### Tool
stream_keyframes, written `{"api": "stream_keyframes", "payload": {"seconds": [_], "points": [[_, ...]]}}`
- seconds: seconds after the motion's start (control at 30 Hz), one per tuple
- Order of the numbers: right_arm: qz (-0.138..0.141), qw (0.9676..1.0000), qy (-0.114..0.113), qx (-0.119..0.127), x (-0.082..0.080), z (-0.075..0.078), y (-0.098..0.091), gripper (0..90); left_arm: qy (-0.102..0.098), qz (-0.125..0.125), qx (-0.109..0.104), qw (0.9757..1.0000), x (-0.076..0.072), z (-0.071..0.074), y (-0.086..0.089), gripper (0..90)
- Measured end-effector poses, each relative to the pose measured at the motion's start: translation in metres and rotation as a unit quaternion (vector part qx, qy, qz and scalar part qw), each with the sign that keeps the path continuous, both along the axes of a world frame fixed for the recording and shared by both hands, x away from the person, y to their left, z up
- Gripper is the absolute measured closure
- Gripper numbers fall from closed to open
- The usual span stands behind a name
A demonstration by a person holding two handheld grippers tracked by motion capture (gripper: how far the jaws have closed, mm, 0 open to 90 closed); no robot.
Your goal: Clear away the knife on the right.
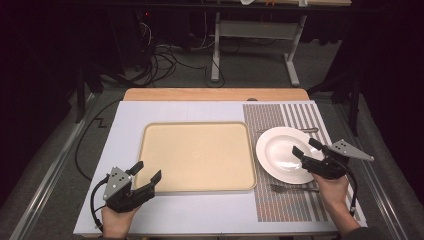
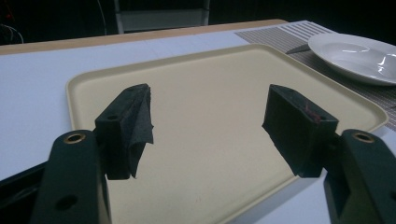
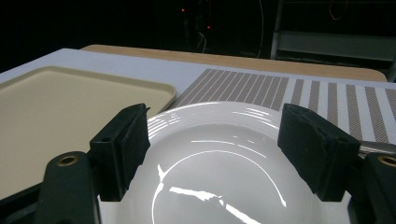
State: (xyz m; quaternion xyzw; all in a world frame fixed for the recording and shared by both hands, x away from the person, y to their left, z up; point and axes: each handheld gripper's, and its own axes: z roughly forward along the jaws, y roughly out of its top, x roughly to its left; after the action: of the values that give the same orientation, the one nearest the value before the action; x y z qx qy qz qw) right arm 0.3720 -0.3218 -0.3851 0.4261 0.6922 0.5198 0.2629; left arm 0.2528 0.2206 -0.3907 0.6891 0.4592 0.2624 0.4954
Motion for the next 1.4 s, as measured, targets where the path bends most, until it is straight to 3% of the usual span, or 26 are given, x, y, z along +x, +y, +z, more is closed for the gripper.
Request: {"api": "stream_keyframes", "payload": {"seconds": [1.4], "points": [[-0.031, 0.9990, 0.028, -0.012, 0.045, -0.001, -0.001, 25.4, 0.003, 0.004, 0.001, 1.0000, 0.001, -0.001, 0.000, 32.8]]}}
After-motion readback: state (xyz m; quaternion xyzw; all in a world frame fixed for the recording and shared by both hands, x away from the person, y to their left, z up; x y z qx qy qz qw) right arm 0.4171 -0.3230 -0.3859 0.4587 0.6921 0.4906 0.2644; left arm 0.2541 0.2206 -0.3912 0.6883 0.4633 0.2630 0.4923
